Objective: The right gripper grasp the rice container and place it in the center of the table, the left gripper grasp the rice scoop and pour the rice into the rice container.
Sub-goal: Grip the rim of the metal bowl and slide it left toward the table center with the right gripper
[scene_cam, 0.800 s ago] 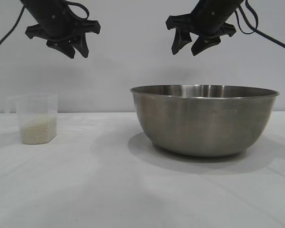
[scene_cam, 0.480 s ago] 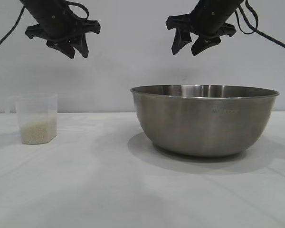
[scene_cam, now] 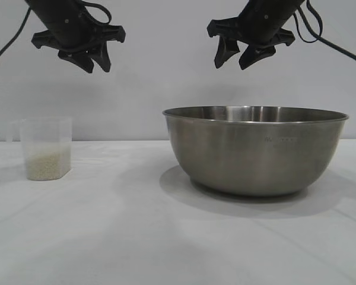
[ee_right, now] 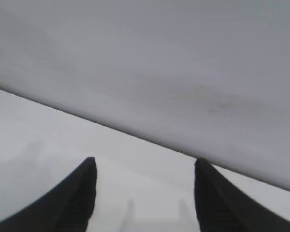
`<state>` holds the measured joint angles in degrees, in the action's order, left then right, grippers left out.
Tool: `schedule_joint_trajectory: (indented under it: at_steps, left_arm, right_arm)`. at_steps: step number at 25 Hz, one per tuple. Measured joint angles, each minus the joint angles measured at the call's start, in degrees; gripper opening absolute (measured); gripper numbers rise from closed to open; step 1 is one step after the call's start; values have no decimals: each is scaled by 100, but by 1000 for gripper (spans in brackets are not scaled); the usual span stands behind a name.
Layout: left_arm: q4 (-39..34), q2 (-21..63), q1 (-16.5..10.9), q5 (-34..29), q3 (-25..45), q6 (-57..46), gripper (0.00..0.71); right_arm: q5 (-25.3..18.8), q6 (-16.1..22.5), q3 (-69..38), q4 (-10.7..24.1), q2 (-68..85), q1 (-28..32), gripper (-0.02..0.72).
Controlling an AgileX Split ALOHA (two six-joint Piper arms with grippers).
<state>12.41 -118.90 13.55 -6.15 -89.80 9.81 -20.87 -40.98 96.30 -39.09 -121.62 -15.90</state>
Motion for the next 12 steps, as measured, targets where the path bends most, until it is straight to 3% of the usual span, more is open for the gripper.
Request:
schedule_joint_trajectory:
  at_steps: [6,12]
  left_arm:
    - [-77,0,0,-106,0,0,248]
    - [-114,0,36,-106,0,0,248]
  right_arm:
    - [-1040,477,0,11,426,392,418]
    - [-2557,1148,13,523,779,906,418]
